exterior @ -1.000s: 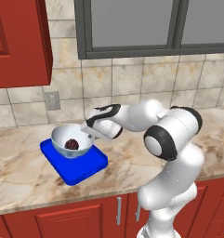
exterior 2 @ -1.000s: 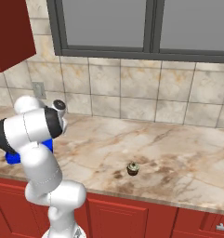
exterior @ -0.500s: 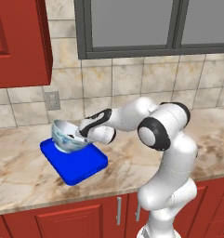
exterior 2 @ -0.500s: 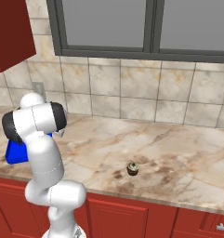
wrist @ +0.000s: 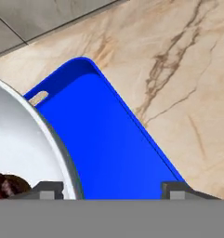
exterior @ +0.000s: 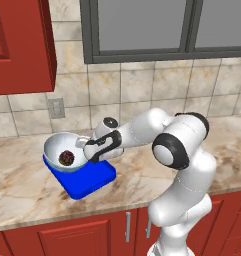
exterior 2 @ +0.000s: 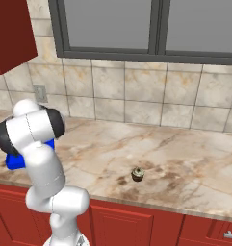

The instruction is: Place the bowl with cake and the cupcake onto the tray.

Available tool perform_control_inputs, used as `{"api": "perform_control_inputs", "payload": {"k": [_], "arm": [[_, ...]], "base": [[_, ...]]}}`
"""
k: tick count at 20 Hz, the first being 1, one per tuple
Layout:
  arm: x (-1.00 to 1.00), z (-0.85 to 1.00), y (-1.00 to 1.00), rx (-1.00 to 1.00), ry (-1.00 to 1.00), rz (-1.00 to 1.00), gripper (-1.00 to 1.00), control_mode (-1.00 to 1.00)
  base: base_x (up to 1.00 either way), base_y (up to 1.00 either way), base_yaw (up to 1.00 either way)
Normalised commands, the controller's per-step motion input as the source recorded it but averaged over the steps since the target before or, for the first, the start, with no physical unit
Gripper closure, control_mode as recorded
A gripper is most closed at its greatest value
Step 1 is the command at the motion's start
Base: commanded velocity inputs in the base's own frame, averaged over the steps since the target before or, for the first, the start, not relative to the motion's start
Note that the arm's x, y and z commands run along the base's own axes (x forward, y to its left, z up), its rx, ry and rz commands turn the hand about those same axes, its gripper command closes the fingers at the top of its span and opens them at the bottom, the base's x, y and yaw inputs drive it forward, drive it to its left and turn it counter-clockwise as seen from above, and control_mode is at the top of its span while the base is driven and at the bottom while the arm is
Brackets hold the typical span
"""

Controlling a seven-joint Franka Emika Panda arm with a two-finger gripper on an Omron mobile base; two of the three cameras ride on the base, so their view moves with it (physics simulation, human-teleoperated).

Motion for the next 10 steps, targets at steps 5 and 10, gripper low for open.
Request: {"api": "perform_control_inputs", "payload": {"k": [5,10], "arm": [[0.00,0.43,0.00,-0.01,-0.03,-0.05,-1.00,-1.00],[0.00,0.53,-0.06,0.00,-0.02,-0.02,-1.00,-1.00]], "base": [[0.00,0.00,0.00],[0.00,0.00,0.00]]}}
